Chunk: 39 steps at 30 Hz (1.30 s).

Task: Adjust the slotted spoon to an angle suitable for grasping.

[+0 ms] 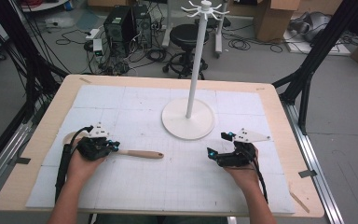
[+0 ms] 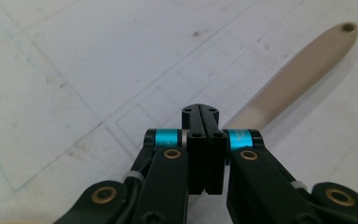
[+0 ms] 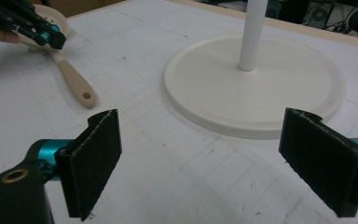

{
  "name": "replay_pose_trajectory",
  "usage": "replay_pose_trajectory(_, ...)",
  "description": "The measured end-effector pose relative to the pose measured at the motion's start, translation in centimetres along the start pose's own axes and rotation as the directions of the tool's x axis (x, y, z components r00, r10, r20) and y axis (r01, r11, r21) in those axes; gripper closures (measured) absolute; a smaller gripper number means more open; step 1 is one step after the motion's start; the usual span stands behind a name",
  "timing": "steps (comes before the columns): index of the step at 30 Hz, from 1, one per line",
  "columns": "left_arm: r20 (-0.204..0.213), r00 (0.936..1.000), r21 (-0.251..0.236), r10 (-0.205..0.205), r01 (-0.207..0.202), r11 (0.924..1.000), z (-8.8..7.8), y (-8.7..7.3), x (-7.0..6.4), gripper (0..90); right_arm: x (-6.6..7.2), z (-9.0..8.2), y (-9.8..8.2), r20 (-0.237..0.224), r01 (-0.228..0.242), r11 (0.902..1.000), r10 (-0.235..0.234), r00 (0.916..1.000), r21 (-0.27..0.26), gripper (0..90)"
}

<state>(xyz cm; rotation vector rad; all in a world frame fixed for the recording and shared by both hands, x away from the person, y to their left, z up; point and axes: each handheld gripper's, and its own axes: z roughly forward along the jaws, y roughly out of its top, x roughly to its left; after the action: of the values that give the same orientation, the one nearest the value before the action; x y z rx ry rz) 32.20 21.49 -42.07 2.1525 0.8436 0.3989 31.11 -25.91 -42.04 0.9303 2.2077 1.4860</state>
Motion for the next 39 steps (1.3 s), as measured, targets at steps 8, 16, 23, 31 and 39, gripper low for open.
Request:
replay_pose_trajectory(8,0.128,0.9910,-0.070,0.041,-0.032,0.9970,0.8,1.5,-2.3,89.7,0.0,0.2,0.0,-0.002,0.002,1.0000,-0.002,1.0000,0.010,11.3)
replay_pose_trajectory(16,0.233,0.9650,-0.030,0.121,-0.118,0.9926,3.8,2.3,-5.4,89.7,0.0,0.1,0.0,0.000,0.002,1.0000,-0.002,1.0000,-0.001,11.3)
replay_pose_trajectory(23,0.231,0.9641,0.006,0.131,-0.136,0.9907,5.1,2.2,-5.8,89.7,0.0,0.1,0.0,0.000,0.003,1.0000,-0.003,1.0000,-0.001,11.4)
replay_pose_trajectory(31,0.203,0.9750,-0.013,0.091,-0.090,0.9958,6.1,2.6,-4.8,89.7,0.0,0.2,0.0,-0.003,0.004,1.0000,-0.004,1.0000,0.003,11.4)
replay_pose_trajectory(39,0.174,0.9809,-0.029,0.087,-0.083,0.9961,6.8,2.9,-4.2,89.7,-0.1,0.2,0.0,0.000,0.007,1.0000,-0.007,1.0000,0.004,11.4)
